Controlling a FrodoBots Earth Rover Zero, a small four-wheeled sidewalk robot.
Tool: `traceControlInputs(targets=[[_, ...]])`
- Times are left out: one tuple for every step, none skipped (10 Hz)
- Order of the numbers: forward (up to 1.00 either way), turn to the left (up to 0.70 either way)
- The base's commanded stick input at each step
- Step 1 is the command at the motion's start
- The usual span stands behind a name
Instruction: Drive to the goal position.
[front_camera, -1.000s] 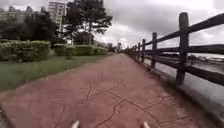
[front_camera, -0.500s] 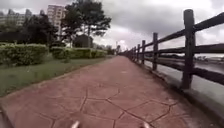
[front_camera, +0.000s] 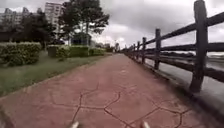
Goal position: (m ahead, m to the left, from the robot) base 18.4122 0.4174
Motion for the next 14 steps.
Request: traceControlInputs(targets=[[0.50, 0.00], [0.50, 0.00], [0.50, 0.00], [0.50, 0.00], [0.50, 0.00], [0.50, 0.00], [0.50, 0.00], [0.50, 0.00], [0.50, 0.00], [0.50, 0.00], [0.50, 0.00], [0.50, 0.00], [0.50, 0.00], [0.50, 0.00]])
